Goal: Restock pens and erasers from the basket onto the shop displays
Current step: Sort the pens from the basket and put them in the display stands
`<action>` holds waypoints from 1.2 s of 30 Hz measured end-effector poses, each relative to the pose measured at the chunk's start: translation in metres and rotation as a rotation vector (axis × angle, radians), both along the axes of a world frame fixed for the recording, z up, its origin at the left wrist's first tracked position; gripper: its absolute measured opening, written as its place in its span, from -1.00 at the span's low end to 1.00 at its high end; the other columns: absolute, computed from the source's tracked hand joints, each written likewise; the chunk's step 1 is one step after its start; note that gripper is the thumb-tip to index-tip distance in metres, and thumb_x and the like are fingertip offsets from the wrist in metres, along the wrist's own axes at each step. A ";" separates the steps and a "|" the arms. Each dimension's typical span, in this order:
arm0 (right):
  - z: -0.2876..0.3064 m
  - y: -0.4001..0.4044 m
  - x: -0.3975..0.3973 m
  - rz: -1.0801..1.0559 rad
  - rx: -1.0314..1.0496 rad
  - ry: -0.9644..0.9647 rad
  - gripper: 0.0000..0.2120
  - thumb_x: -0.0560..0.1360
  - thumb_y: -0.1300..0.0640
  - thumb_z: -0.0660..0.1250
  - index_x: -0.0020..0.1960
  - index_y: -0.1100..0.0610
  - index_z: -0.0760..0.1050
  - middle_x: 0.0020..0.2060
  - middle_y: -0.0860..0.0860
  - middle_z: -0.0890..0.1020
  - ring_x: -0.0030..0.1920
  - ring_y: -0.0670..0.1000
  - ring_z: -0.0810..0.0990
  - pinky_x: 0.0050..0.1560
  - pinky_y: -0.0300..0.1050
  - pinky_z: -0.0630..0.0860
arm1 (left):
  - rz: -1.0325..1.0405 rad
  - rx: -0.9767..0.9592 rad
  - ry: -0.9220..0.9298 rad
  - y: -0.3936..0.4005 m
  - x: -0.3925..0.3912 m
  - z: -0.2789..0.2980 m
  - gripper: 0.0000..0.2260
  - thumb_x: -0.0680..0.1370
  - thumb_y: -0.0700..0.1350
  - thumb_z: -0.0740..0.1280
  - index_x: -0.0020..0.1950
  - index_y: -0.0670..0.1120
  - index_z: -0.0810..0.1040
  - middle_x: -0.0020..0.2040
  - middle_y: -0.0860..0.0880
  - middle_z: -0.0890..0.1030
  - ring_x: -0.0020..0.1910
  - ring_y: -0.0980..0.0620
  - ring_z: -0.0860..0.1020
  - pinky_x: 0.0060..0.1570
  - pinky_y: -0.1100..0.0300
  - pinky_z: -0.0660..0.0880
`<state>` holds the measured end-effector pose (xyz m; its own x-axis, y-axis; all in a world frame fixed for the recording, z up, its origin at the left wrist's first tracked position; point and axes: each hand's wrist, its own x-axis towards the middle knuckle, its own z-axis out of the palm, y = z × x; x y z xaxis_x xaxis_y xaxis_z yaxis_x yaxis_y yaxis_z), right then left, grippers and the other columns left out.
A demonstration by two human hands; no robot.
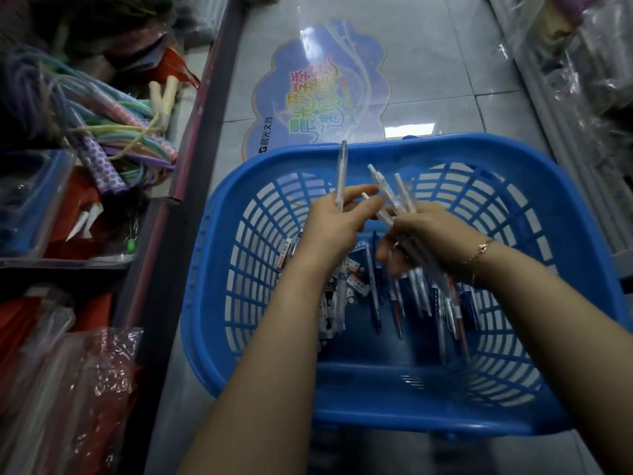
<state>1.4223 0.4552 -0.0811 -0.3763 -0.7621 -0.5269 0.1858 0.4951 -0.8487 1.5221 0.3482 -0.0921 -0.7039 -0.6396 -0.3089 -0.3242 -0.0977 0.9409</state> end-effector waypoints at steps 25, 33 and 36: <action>-0.026 0.016 0.004 -0.320 0.028 -0.473 -0.75 0.53 0.17 0.21 -0.31 0.11 0.27 -0.58 -0.03 0.27 -0.66 -0.08 0.24 -0.65 -0.33 0.20 | 0.077 -0.020 0.046 0.015 0.005 -0.010 -0.91 0.60 -0.09 0.26 -0.04 -0.03 0.54 -0.12 0.00 0.52 -0.14 0.12 0.51 -0.10 0.29 0.44; -0.029 0.016 -0.007 -0.290 -0.009 -0.753 -0.71 0.56 0.02 0.21 0.02 0.22 0.55 -0.35 0.10 0.58 -0.54 -0.05 0.53 -0.68 -0.34 0.34 | -0.200 -0.164 0.081 0.026 0.004 -0.004 -0.79 0.53 -0.33 0.32 0.00 -0.06 0.66 0.01 -0.10 0.47 -0.08 0.22 0.51 -0.03 0.39 0.48; -0.034 0.011 -0.009 -0.388 0.026 -0.732 -0.73 0.56 0.05 0.22 -0.15 0.22 0.55 -0.44 0.08 0.55 -0.53 -0.02 0.54 -0.53 -0.26 0.48 | -0.276 0.004 0.066 0.033 -0.001 -0.011 -0.68 0.49 -0.48 0.22 0.06 -0.19 0.64 0.02 -0.07 0.61 -0.08 0.17 0.60 -0.03 0.34 0.54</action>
